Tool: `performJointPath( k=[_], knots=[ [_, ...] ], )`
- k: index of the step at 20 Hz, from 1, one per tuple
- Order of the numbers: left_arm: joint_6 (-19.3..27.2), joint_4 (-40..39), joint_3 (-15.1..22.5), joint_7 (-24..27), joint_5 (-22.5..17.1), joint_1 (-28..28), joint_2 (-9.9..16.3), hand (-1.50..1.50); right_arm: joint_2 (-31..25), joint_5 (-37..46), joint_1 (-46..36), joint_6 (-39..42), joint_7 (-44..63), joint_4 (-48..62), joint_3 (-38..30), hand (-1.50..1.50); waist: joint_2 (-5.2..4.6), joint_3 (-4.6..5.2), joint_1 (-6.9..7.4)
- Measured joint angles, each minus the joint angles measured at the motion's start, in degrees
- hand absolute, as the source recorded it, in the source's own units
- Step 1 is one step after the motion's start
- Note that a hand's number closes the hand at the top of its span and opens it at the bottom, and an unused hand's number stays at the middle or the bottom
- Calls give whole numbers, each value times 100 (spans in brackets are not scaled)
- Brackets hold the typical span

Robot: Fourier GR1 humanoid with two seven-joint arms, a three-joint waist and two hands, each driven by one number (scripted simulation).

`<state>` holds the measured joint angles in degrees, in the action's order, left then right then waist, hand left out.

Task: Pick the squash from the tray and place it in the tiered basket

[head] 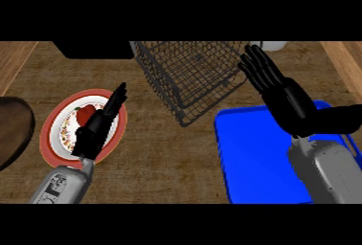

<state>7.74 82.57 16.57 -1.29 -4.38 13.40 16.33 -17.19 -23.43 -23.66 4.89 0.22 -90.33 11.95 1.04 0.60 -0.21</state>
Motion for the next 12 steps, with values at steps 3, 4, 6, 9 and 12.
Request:
performJointPath(
  k=[3,4,6,9,12],
  knots=[
    [36,136,-51,157,207,-73,141,0,-189,-208,106,585,-134,-240,-35,150,-45,-34,13],
    [71,208,-93,152,290,-50,239,0,-282,-296,167,863,-223,-356,-6,150,-48,-43,15],
    [154,362,-133,330,511,-173,456,0,-438,-461,309,1422,-464,-607,75,150,-43,-57,47],
    [228,458,-227,376,635,-260,640,0,-962,383,524,824,-329,-332,-333,-150,-15,-44,-74],
    [199,705,-260,457,711,-471,788,0,-763,619,1014,379,-628,-64,-539,-150,-57,-58,-22]
  ],
)
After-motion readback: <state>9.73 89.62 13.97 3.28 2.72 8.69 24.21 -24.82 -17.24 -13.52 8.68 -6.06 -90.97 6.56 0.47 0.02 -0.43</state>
